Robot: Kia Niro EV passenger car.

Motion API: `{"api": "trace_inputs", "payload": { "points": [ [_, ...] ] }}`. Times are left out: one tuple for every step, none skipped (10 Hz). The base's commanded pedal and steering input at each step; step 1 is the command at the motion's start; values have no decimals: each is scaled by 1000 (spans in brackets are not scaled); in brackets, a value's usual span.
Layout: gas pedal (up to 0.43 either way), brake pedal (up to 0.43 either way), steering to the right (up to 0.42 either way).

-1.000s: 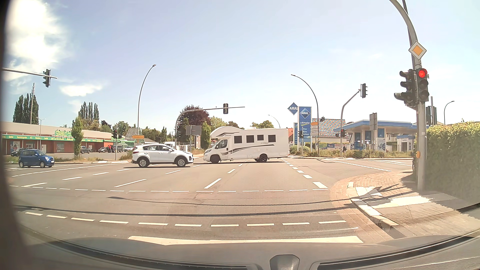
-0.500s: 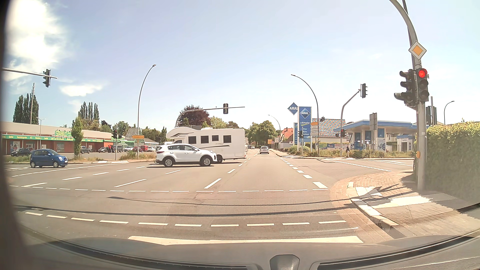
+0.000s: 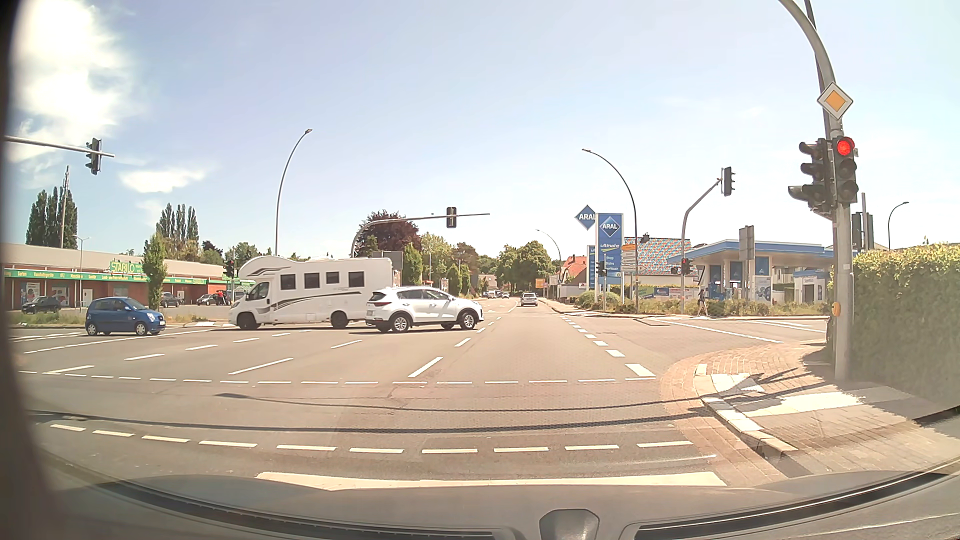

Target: Follow the waypoints while adhering to traffic rules and regulations

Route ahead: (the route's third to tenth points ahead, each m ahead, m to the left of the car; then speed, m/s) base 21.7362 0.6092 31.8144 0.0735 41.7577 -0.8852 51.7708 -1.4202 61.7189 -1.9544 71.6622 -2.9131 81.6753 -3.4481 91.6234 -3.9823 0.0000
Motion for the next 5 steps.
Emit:
{"api": "trace_inputs", "payload": {
  "points": [
    [0, 256, -3],
    [0, 256, -3],
    [0, 256, -4],
    [0, 256, -3],
    [0, 256, -3]
  ]
}}
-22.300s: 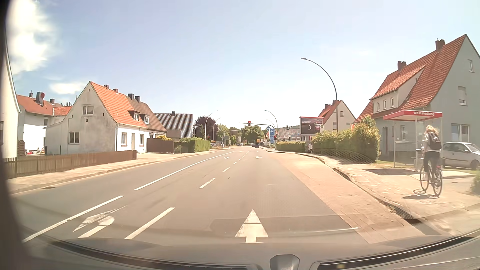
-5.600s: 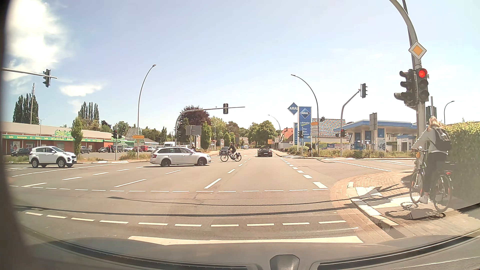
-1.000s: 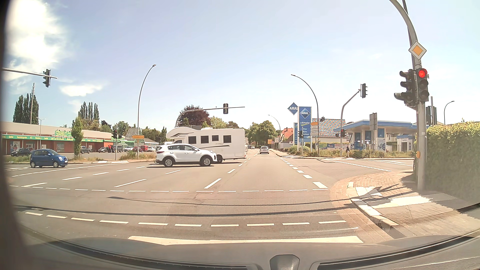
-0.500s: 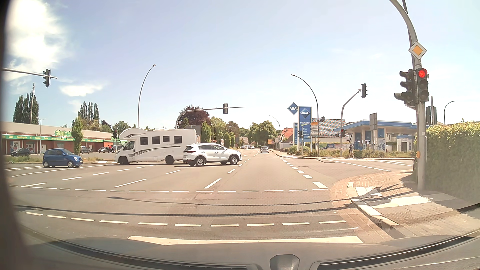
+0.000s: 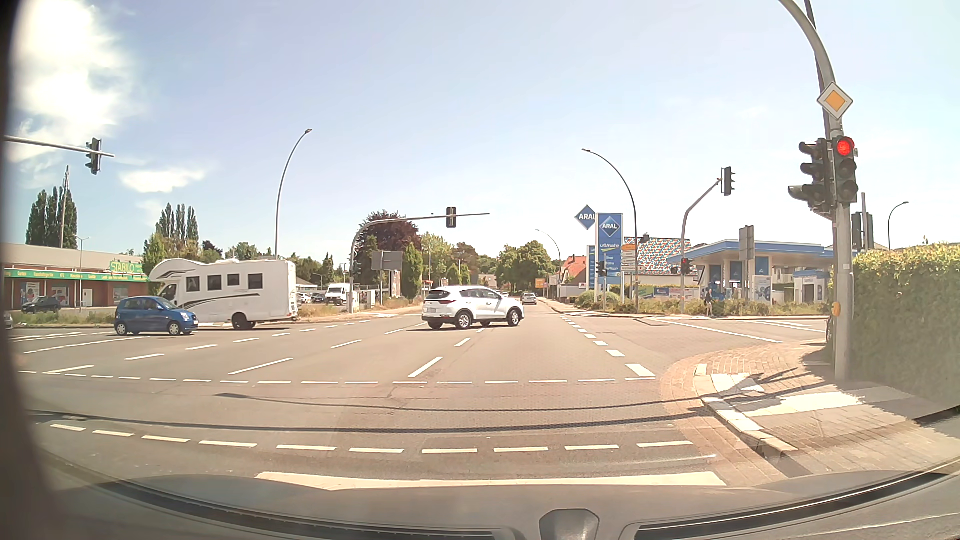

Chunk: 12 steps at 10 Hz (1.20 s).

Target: Follow the waypoints while adhering to traffic rules and regulations

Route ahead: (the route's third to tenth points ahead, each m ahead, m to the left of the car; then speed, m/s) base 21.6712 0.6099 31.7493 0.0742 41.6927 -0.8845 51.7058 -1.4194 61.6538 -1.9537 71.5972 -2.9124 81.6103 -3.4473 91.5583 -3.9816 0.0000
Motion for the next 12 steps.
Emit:
{"api": "trace_inputs", "payload": {
  "points": [
    [0, 256, -3],
    [0, 256, -3],
    [0, 256, -3],
    [0, 256, -3],
    [0, 256, -3],
    [0, 256, -3],
    [0, 256, -3],
    [0, 256, -4],
    [0, 256, -3],
    [0, 250, -3],
    [0, 256, -3],
    [0, 256, -3]
  ]
}}
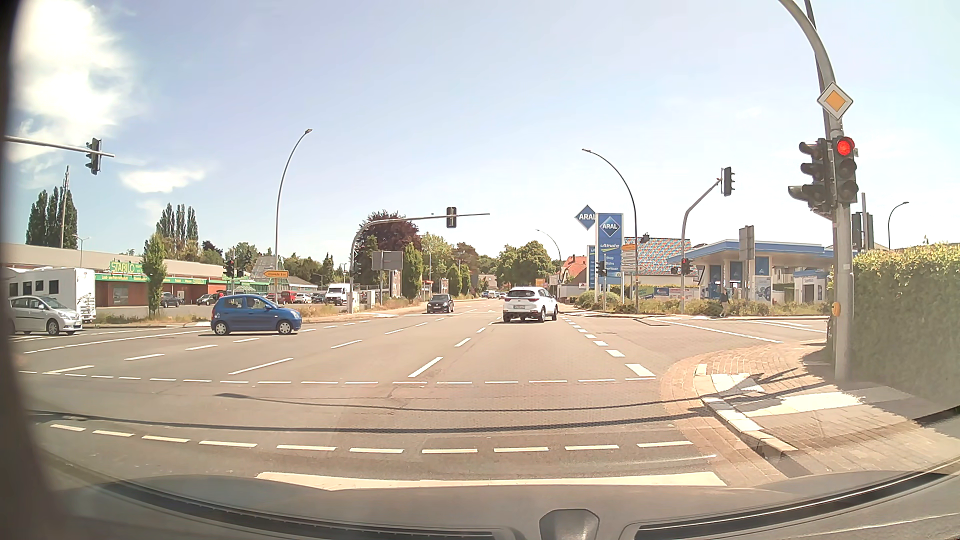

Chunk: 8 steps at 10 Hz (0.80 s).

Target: Follow the waypoints while adhering to traffic rules and regulations

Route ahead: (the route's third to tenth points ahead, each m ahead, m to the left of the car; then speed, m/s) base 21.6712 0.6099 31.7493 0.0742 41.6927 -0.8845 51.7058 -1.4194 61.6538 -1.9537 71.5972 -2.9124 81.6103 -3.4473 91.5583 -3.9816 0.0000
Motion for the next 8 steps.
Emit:
{"api": "trace_inputs", "payload": {
  "points": [
    [0, 256, -3],
    [0, 256, -3],
    [0, 256, -3],
    [0, 256, -3],
    [0, 256, -3],
    [0, 256, -3],
    [0, 256, -3],
    [0, 256, -3]
  ]
}}
